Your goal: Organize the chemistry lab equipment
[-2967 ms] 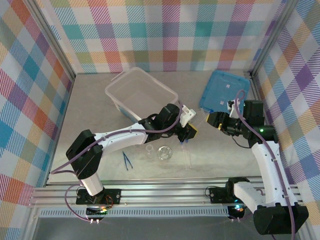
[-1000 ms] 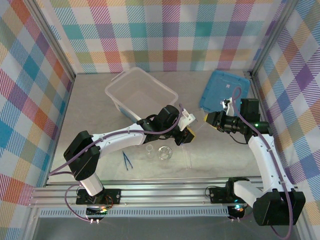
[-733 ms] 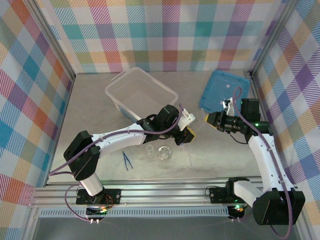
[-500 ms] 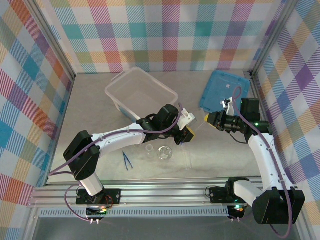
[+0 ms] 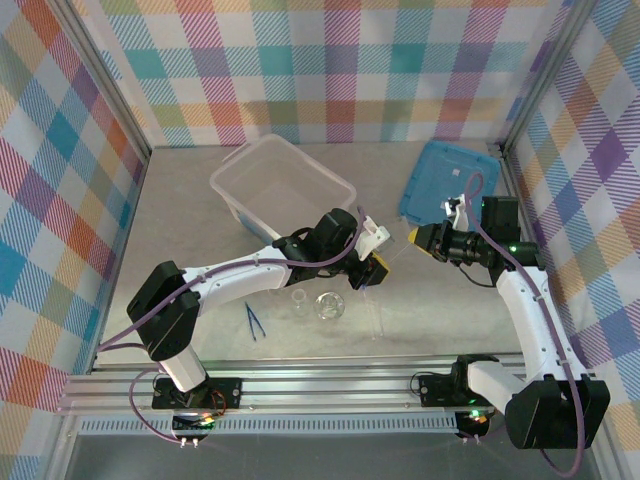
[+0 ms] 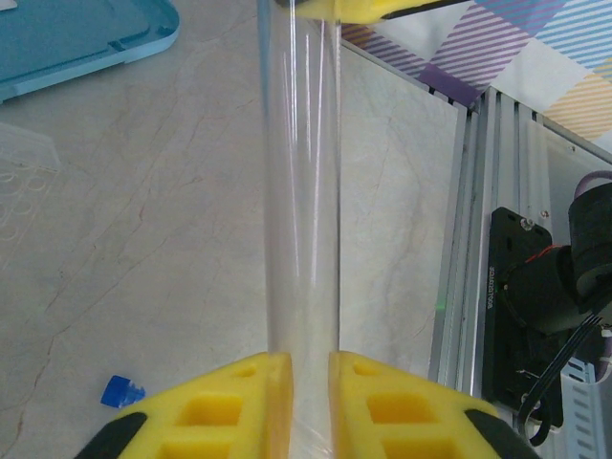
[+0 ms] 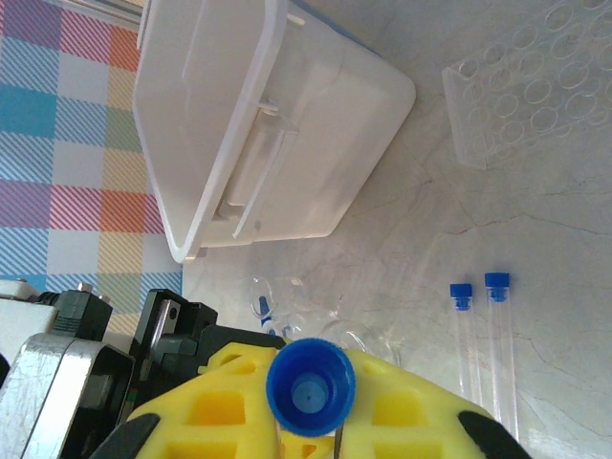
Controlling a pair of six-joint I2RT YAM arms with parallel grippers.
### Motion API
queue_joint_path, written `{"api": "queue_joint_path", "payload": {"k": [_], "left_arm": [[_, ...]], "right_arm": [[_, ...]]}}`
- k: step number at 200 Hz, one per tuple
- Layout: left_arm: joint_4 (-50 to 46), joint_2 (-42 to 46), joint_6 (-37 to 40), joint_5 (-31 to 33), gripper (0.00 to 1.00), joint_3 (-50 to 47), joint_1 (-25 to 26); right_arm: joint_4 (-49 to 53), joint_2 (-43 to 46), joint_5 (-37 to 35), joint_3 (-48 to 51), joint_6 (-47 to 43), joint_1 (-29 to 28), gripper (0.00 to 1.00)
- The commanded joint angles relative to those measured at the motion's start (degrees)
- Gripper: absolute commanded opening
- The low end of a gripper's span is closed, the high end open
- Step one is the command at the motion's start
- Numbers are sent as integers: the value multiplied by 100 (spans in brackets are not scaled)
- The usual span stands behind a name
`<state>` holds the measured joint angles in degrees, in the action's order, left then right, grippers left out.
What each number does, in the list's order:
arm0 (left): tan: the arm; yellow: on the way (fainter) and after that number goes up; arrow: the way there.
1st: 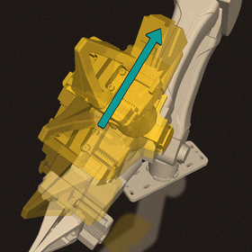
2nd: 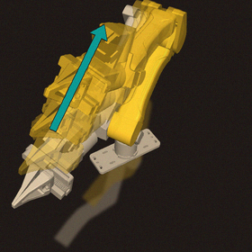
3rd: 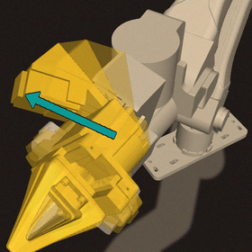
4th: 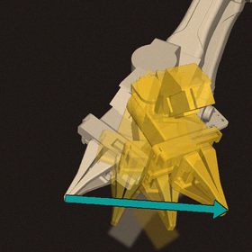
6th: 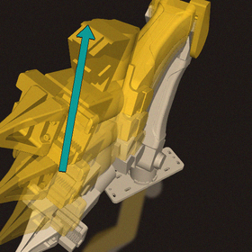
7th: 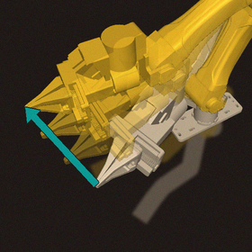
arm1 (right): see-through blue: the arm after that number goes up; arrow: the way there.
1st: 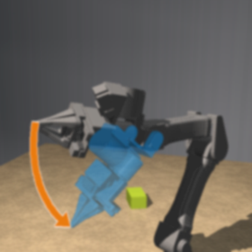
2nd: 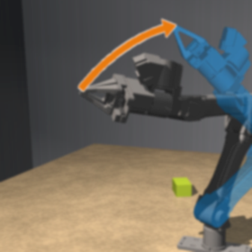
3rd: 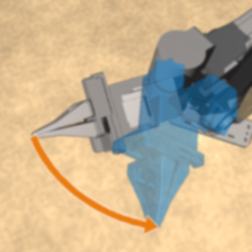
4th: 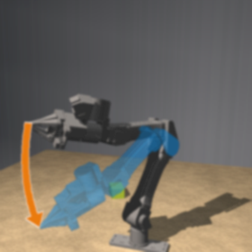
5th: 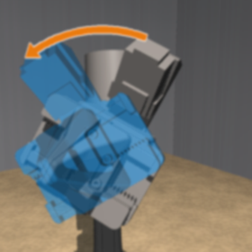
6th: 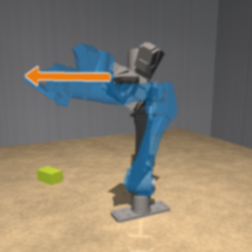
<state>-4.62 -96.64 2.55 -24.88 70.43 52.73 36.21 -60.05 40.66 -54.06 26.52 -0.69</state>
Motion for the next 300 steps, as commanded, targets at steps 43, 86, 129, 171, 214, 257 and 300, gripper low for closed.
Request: {"api": "queue_joint_path", "payload": {"k": [43,86,129,171,214,257,300], "left_arm": [[-80,93,-12,-9,35,179,-17],[-71,76,-62,-21,39,197,-17],[-48,117,-106,5,44,182,-17],[-32,154,-131,43,50,184,-17],[-5,218,-158,124,58,174,-13],[39,258,-227,203,63,154,-26],[132,313,-349,256,68,95,-130]], "right_arm": [[-4,131,15,-78,-86,28,5],[27,173,-23,-97,-106,25,5],[53,204,-70,-106,-113,24,4],[101,226,-138,-122,-129,26,3],[161,266,-191,-140,-154,22,3],[180,275,-220,-131,-166,24,3],[203,300,-265,-131,-175,23,3]]}}
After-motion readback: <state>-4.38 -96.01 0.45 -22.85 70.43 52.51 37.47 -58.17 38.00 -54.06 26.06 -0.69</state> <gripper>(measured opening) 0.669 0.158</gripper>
